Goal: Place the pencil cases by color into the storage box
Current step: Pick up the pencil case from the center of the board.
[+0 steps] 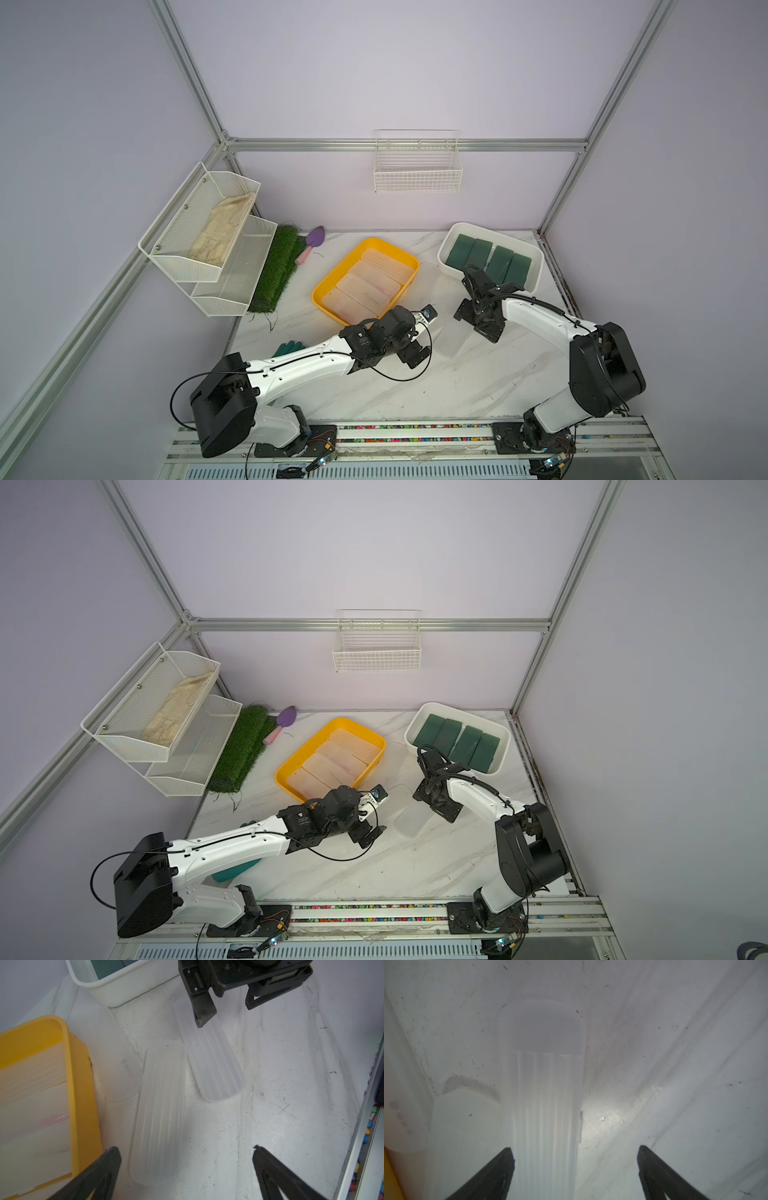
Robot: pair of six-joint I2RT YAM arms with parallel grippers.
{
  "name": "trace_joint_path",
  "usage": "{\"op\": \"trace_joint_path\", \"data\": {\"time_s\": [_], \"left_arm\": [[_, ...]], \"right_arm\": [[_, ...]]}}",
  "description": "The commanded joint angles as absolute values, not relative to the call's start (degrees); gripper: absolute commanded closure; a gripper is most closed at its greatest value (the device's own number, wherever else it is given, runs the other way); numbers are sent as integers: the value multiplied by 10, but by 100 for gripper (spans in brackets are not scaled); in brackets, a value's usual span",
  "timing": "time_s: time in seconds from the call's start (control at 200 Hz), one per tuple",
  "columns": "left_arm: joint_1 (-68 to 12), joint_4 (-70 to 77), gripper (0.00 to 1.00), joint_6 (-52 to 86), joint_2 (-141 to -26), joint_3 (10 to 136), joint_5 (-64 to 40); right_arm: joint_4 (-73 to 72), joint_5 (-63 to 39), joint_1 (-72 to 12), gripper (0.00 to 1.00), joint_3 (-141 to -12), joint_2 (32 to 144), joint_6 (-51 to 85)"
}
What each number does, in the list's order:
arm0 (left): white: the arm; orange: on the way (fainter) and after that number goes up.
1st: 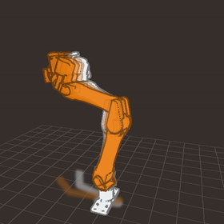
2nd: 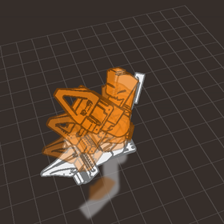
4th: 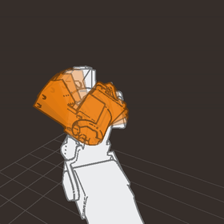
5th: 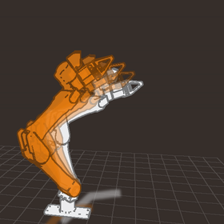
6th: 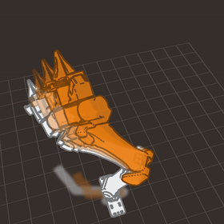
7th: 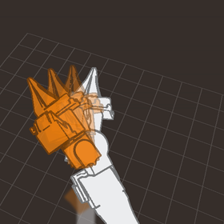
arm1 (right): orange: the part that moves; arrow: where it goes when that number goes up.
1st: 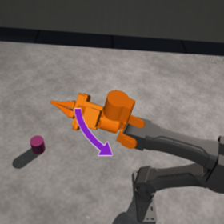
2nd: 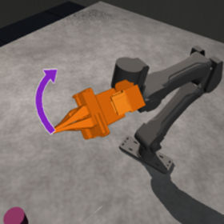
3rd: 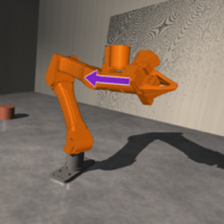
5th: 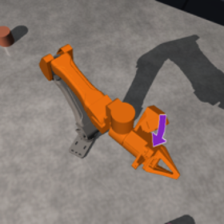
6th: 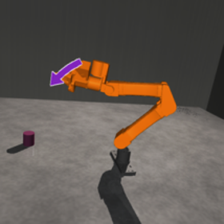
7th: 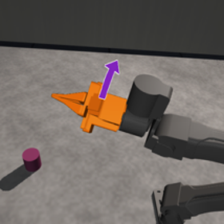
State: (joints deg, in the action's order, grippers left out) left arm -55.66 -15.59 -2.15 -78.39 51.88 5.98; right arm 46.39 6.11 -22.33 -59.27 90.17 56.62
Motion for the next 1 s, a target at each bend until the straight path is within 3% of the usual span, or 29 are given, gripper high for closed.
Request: {"op": "trace_joint_path", "data": {"time_s": [0.0,0.99], "left_arm": [[-558,-129,0,-21,-787,521,54],[-559,-133,0,-13,-768,513,62]], "right_arm": [[470,58,-225,3,-617,912,567],[463,24,-197,3,-668,1010,586]]}}
